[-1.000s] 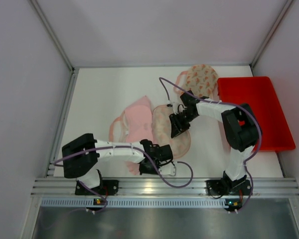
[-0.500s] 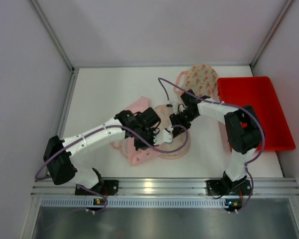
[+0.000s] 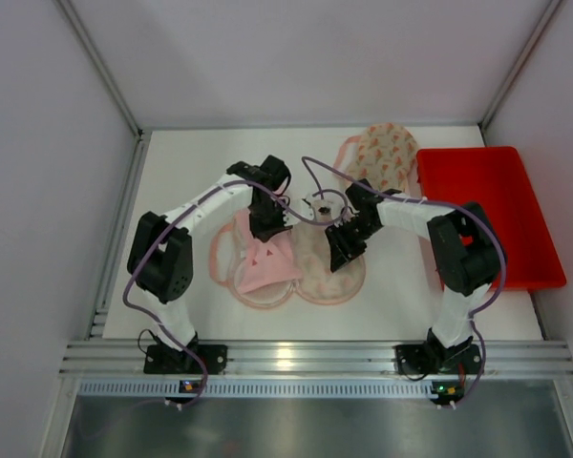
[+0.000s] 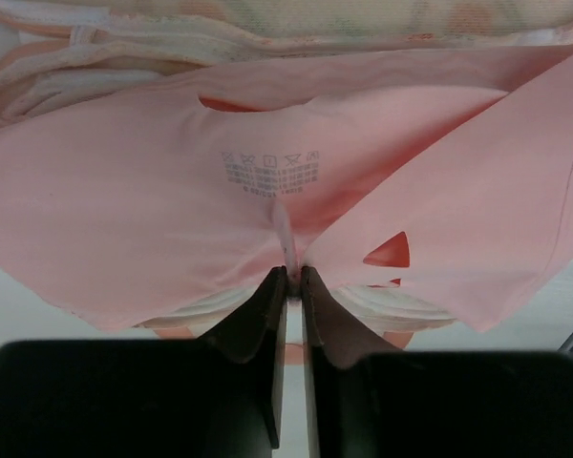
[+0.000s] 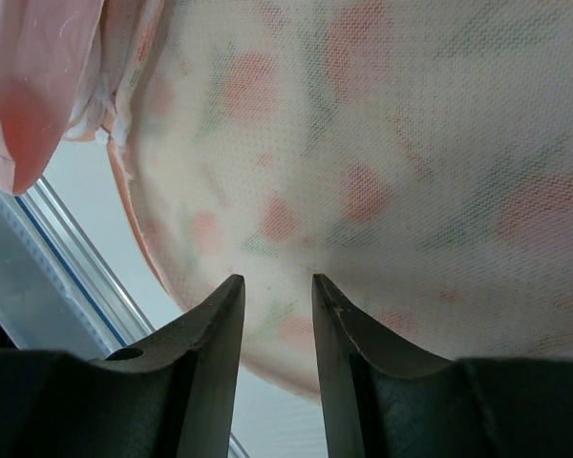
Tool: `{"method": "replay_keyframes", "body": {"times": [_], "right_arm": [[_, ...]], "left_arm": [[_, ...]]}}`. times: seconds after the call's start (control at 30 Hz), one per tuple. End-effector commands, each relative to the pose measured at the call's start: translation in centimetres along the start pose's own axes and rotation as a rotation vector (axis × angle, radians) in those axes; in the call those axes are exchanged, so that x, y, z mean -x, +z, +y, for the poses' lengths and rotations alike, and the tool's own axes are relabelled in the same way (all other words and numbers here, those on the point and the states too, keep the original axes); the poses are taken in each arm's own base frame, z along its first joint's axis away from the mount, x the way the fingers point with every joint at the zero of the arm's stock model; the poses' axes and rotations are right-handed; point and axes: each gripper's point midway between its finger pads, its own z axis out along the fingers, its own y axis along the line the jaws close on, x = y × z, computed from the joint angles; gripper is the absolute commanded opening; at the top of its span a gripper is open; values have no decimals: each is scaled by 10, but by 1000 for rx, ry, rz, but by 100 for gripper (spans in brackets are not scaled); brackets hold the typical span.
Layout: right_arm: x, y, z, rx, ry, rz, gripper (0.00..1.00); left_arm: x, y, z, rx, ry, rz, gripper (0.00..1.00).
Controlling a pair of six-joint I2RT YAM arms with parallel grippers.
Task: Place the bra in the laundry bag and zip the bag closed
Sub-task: Adjust the bra in the laundry bag.
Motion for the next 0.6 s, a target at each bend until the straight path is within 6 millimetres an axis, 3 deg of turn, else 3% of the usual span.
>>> {"method": "replay_keyframes", "body": {"times": [0.0,0.03,0.13,0.23,0.3,0.4,0.57], "right_arm": [[8,-4,9,7,-38,-36,35],[7,-3,8,6,-37,-34,36],[7,-2,6,-3,-31,-30,36],[3,-1,5,-3,-20,-19,36],[1,0,4,-2,-14,-11,36],[-3,0,5,1,-13,-3,36],[-2,-2,6,-5,-14,-7,36]], "left_arm": [[7,-8,12,36,43,-47,18],[4,-8,10,32,35,-48,27],[-4,-21,5,56,17,-59,41],[1,-47,-4,102,18,-121,56],[8,-67,-10,138,21,-171,57],[11,-75,-34,147,55,-197,58],[-1,-46,-93,53,67,-130,55]]}}
